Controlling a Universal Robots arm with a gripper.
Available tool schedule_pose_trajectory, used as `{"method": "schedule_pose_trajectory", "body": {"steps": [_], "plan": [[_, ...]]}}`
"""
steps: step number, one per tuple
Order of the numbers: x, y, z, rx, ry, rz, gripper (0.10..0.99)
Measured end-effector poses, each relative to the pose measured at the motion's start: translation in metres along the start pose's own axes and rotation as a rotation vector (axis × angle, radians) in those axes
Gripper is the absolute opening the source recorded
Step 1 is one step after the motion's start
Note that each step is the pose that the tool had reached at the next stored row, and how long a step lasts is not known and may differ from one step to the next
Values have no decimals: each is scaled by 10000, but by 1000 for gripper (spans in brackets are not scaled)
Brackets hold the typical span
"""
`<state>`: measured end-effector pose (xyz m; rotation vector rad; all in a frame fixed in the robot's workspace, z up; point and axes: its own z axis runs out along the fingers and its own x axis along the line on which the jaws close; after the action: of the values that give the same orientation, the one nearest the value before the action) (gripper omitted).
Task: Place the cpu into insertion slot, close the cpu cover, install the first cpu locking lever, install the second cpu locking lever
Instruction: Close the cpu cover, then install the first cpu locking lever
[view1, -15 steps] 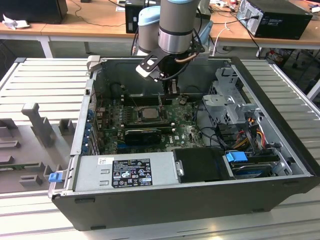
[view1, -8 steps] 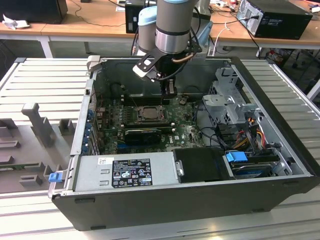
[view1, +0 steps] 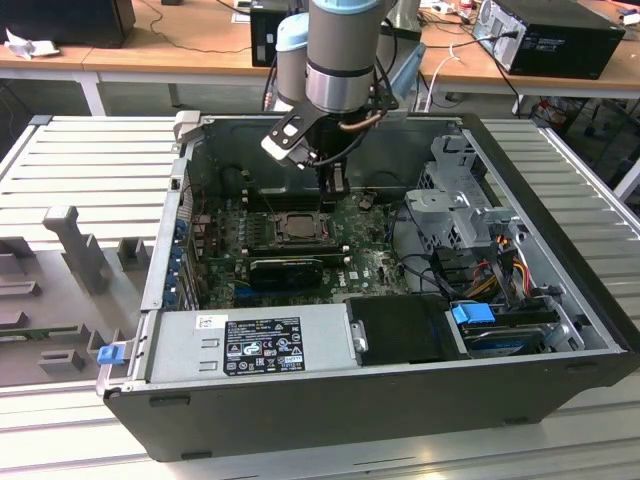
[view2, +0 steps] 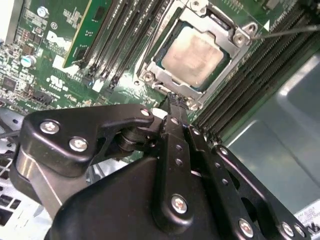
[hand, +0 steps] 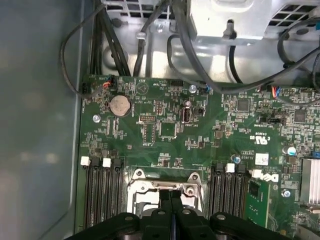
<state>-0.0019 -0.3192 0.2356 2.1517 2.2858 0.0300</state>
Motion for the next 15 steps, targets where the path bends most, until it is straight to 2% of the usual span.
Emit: {"method": "schedule_pose_trajectory", "body": {"steps": [2, 5, 15], "plan": [[8, -142, 56, 1, 2, -73, 106], [16, -300, 90, 7, 0, -77, 106], [23, -399, 90, 7, 11, -94, 106]]}}
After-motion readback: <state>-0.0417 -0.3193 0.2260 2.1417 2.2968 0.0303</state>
